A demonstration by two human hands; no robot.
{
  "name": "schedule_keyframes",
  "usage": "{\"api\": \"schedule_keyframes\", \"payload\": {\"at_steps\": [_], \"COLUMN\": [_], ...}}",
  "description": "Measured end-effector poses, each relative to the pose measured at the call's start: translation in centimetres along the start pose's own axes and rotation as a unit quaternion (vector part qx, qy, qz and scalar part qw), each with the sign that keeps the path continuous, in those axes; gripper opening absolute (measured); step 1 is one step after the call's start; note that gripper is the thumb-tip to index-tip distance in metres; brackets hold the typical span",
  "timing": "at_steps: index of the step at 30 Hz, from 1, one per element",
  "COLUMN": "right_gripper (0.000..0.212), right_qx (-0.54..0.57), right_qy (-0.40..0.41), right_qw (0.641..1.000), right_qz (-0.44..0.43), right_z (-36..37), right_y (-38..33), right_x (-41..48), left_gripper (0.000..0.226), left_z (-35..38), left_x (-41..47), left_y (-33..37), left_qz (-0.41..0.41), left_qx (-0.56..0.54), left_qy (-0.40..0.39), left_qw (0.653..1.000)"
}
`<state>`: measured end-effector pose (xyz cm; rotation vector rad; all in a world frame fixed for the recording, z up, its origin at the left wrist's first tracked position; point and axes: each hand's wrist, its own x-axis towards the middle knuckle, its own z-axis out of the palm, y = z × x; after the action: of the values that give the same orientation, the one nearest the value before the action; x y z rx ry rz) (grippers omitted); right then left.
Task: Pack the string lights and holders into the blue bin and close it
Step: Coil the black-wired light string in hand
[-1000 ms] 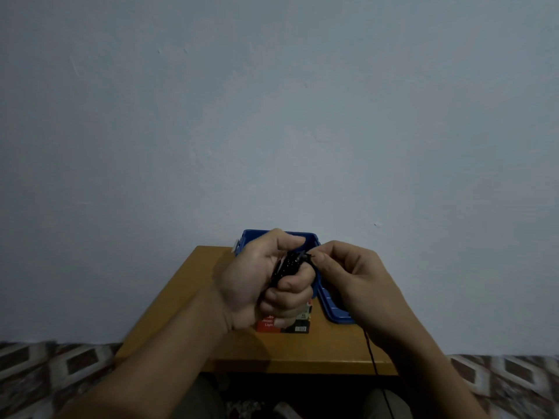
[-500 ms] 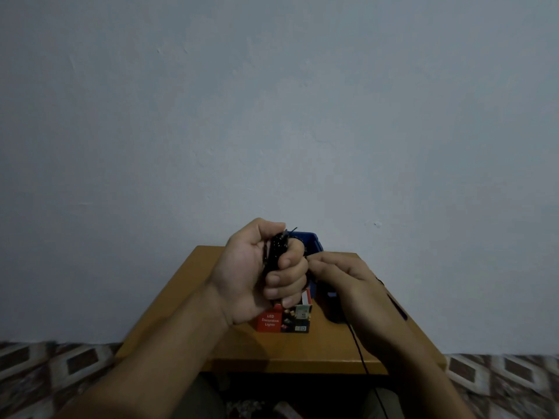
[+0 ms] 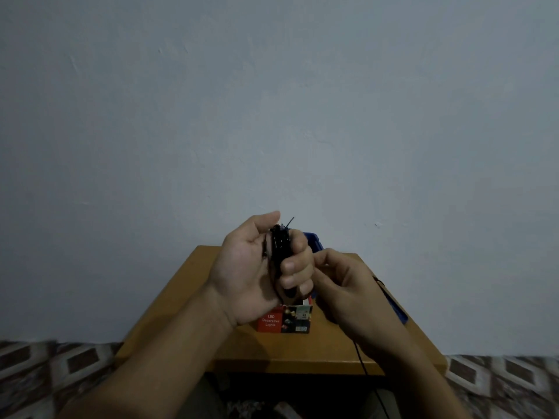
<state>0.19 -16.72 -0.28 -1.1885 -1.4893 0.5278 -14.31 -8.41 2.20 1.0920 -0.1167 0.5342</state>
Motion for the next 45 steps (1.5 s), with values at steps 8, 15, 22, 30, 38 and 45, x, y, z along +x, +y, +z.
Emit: {"api": "schedule_keyframes", "payload": {"at_steps": [8,15,22,30,38,45], "right_gripper": [0.02,0.014,0.018,0.027,0.033,0.038], "right_qx": [-0.057,-0.066,-0.116,-0.099,-0.018,0.019], "right_qy": [-0.021,0.009,-0.051,-0.007,0.05,0.069], "right_qw": [0.998,0.996,0.99,0.993,0.997,0.997], "right_qz": [0.027,0.051,0.062,0.057,0.05,0.036], "right_z": [0.4,0.0,0.2,-0.7,-1.2,-1.6], "right_y": [0.7,0.9,0.5,-0.9,-1.8,-2.3], "right_x": [0.0,0.3,0.1,0.1,0.3,0.3], "left_gripper": [0.08,0.073,0.075,0.088,0.1,0.096], "left_z": [0.1,0.8,1.3,1.5,1.5,1.1], "left_x": [0.2,0.1,0.2,0.4,0.6,0.6], "left_y": [0.4,0.6,0.7,0.6,0.0,-0.4], "left_qz": [0.039,0.08,0.105,0.093,-0.006,-0.061], "left_qx": [-0.037,-0.026,-0.047,0.045,0.135,0.192], "left_qy": [0.018,0.071,0.09,0.166,0.167,0.159], "left_qw": [0.998,0.994,0.989,0.981,0.977,0.966]}}
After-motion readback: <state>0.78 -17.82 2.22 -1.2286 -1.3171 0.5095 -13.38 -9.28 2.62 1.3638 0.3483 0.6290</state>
